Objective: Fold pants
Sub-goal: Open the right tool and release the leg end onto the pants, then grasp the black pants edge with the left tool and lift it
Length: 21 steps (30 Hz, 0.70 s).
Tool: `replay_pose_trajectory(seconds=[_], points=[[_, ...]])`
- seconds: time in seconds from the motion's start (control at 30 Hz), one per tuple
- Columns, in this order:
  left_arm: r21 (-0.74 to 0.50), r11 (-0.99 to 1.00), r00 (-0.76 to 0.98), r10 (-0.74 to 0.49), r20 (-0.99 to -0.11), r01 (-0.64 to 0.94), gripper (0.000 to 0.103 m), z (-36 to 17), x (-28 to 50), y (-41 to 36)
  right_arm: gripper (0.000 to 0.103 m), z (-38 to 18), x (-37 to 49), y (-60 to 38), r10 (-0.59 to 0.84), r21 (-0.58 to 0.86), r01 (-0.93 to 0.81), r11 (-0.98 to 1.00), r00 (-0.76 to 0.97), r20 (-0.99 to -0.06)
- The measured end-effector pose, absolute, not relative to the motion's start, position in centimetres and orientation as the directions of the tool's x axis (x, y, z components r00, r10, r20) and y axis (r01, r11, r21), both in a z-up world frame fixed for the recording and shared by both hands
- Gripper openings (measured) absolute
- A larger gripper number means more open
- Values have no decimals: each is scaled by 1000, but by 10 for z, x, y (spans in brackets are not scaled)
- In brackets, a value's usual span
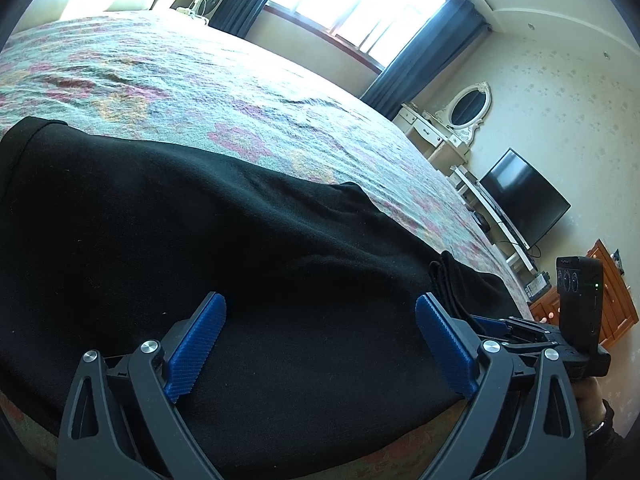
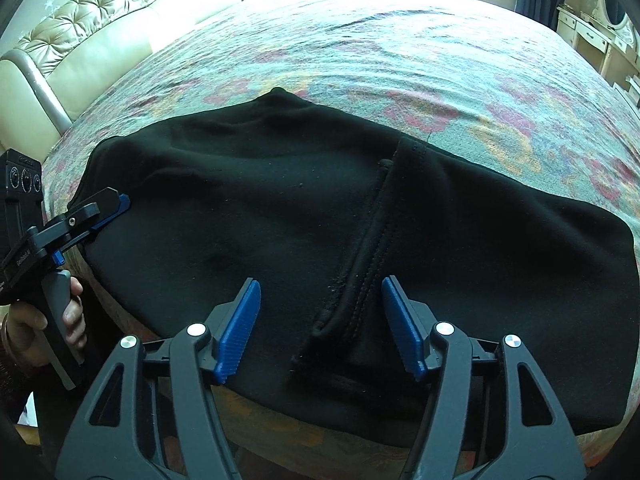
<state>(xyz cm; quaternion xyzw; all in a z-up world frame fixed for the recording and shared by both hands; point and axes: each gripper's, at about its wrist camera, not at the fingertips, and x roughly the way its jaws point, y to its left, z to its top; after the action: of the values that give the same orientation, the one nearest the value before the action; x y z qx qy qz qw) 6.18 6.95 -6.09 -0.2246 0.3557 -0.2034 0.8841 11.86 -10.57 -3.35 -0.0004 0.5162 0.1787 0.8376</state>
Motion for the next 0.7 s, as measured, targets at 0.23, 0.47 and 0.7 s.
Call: replay_pose_trajectory(seconds=[0.23, 0.47, 0.7], points=[[-601, 775, 661, -555, -504, 193, 94, -58, 63, 79, 71, -26, 107, -100, 331, 205, -338, 919, 376, -865], [-615, 770, 654, -557, -513, 173, 94, -53, 62, 83, 71, -3, 98, -128, 508, 437, -259, 861, 444, -738], [-679, 713, 669, -592, -450, 175, 94, -20, 49, 142, 71, -7, 93, -130, 550, 490, -249, 835, 408, -729]])
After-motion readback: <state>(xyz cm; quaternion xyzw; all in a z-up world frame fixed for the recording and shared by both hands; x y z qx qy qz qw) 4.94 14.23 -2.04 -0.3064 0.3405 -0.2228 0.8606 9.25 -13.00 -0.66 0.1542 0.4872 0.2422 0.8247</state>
